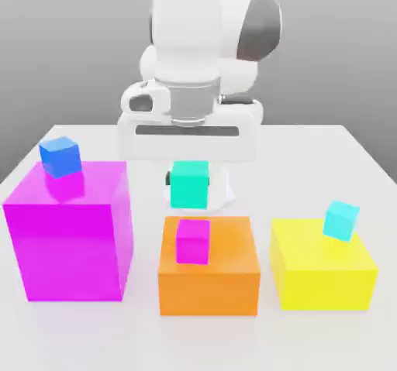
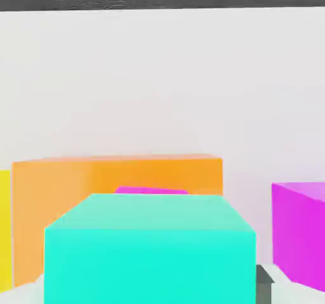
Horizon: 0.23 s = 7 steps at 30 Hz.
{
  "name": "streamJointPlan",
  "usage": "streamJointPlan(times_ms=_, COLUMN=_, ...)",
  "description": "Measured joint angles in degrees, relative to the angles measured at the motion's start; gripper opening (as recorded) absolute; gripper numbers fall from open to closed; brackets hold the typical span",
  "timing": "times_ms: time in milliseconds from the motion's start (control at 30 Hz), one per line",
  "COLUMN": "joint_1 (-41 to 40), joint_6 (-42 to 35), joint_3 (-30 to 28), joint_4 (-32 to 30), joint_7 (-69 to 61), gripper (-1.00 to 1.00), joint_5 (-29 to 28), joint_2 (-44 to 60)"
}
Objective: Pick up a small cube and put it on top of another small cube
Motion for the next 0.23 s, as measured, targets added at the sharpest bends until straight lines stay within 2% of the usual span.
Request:
streamJointPlan(times_ms=100, joint_1=-0.07, joint_6=6.91, joint_3=0.26, joint_4=-2.24, joint_7=-0.42, gripper=-1.00, joint_5=0.17, joint_2=4.67)
streamJointPlan(times_ms=133, joint_1=-0.11, joint_6=8.57, joint_3=0.32, joint_4=-2.74, joint_7=-0.44, gripper=1.00, joint_5=0.16, joint_2=5.83)
streamJointPlan(times_ms=233, joint_1=-0.11, joint_6=8.57, joint_3=0.32, joint_4=-2.74, joint_7=-0.44, gripper=1.00, joint_5=0.16, joint_2=5.83)
